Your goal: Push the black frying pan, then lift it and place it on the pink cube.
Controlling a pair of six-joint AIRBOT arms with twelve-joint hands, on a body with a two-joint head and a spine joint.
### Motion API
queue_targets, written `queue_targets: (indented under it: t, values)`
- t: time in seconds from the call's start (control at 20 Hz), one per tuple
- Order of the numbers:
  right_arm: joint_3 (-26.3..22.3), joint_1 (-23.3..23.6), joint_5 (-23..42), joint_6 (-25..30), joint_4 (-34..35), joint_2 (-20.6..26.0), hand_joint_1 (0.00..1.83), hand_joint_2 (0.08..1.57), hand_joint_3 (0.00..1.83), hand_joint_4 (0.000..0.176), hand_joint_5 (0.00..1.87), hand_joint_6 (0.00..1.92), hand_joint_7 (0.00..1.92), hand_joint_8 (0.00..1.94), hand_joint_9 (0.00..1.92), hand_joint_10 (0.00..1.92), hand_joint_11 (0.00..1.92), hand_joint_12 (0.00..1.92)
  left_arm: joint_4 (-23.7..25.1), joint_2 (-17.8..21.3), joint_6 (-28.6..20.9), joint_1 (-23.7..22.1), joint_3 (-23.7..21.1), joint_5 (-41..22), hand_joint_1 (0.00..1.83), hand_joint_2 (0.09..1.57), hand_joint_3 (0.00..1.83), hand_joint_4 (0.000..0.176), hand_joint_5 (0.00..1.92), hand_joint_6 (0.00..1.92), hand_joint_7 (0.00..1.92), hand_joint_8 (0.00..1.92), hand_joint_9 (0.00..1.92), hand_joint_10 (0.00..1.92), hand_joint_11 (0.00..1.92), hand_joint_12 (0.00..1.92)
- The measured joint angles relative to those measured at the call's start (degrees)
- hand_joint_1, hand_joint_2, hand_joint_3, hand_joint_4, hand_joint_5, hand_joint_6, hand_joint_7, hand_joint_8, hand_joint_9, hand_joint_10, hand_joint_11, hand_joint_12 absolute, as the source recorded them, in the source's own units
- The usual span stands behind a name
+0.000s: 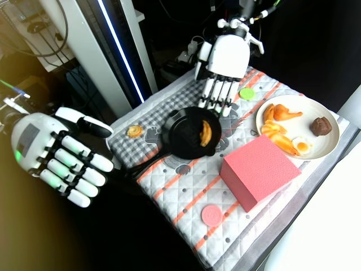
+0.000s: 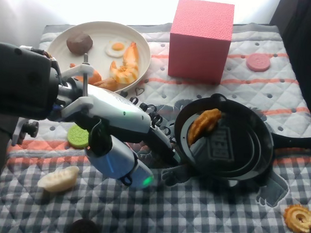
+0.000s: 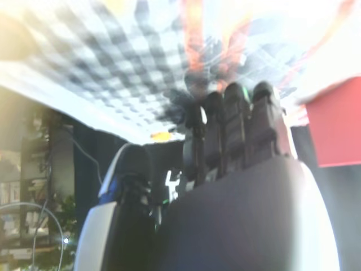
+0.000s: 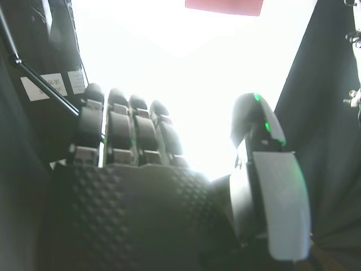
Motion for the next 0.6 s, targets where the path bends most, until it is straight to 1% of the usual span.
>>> queue_targets:
  t: [0.05,0.1,0.15,0.2,0.25,0.3,0.35,0.4,0.45,0.5,0.55,0.6]
  values:
    - [0.0,0.0,-0.02,0.0,-0.04,0.0,0.4,1.25,0.0,0.0,0.0,0.0,0.0,0.0,0.0,0.0,0.0,0.0,-0.5,-0.17,0.39,0.07,0.0,-0.04,0.28,1.37,0.0,0.017,0.39,0.01,0.32,0.01,0.15,0.01,0.0,0.0]
    - [0.0,0.0,-0.02,0.0,-0.04,0.0,0.4,1.25,0.0,0.0,0.0,0.0,0.0,0.0,0.0,0.0,0.0,0.0,-0.57,-0.24,0.63,0.07,0.0,-0.02,0.28,1.37,0.0,0.017,0.39,0.01,0.32,0.01,0.15,0.01,0.0,0.0]
    - [0.0,0.0,-0.04,0.0,-0.02,0.0,0.42,1.27,0.0,0.0,0.0,0.0,0.0,0.0,0.0,0.0,0.0,0.0,-0.96,-0.68,1.6,0.07,0.2,0.0,0.16,1.39,0.01,0.027,0.32,0.0,0.27,0.0,0.13,0.0,0.0,0.0]
    - [0.0,0.0,0.02,0.0,-0.09,0.0,0.42,1.27,0.0,0.0,0.0,0.0,0.0,0.0,0.0,0.0,0.0,0.0,-1.49,-0.9,2.56,0.07,0.22,-0.02,0.16,1.39,0.01,0.027,0.32,0.0,0.27,0.0,0.13,0.0,0.0,0.0]
    - [-0.02,0.0,0.02,0.0,-0.09,0.0,0.41,1.27,0.0,0.0,0.0,0.0,0.0,0.0,0.0,0.0,0.0,0.0,-3.1,-1.29,3.85,0.07,0.37,-0.02,0.14,1.4,0.01,0.019,0.29,0.0,0.24,0.0,0.1,0.0,0.0,0.0]
    - [-0.02,0.0,-0.02,0.0,-0.07,0.0,0.4,1.26,0.0,0.0,0.0,0.0,0.0,0.0,0.0,0.0,0.0,0.0,-4.57,-1.73,4.68,0.07,0.7,0.02,0.13,1.41,0.01,0.008,0.27,0.0,0.23,0.0,0.1,0.0,0.0,0.0]
    - [0.0,0.0,0.02,0.0,-0.07,0.0,0.4,1.27,0.0,0.0,0.0,0.0,0.0,0.0,0.0,0.0,0.0,0.0,-6.25,-2.34,6.38,0.07,0.9,-0.26,0.21,1.38,0.0,0.006,0.28,0.0,0.25,0.01,0.13,0.01,0.0,0.0]
    - [0.0,0.0,0.0,0.0,-0.07,0.0,0.4,1.27,0.0,0.0,0.0,0.0,0.0,0.0,0.0,0.0,0.0,0.0,-7.21,-2.56,7.34,0.07,0.9,-0.44,0.21,1.38,0.0,0.006,0.28,0.0,0.25,0.01,0.13,0.01,0.0,0.0]
    - [0.0,0.0,-0.02,0.0,0.0,0.0,0.4,1.27,0.0,0.0,0.0,0.0,0.0,0.0,0.0,0.0,0.0,0.0,-8.68,-2.97,9.27,0.07,0.96,-0.55,0.19,1.38,0.0,0.013,0.32,0.02,0.26,0.01,0.13,0.01,0.0,0.0]
    - [0.0,0.0,0.0,0.0,0.0,0.0,0.4,1.27,0.0,0.0,0.0,0.0,0.0,0.0,0.0,0.0,0.0,0.0,-9.6,-3.34,10.29,0.07,1.03,-0.52,0.19,1.38,0.0,0.013,0.32,0.02,0.26,0.01,0.13,0.01,0.0,0.0]
    - [0.0,0.0,0.0,0.0,-0.07,0.0,0.4,1.26,0.0,0.0,0.0,0.0,0.0,0.0,0.0,0.0,0.0,0.0,-10.56,-3.93,11.1,0.07,1.29,-0.48,0.24,1.35,0.0,0.012,0.39,0.01,0.33,0.0,0.2,0.0,0.01,0.01]
    - [0.0,0.0,0.02,0.0,-0.13,0.0,0.39,1.26,0.0,0.0,0.0,0.0,0.0,0.0,0.0,0.0,0.01,0.0,-10.86,-4.33,11.3,0.07,1.42,-0.68,0.21,1.37,0.01,0.011,0.37,0.0,0.3,0.0,0.16,0.0,0.0,0.0]
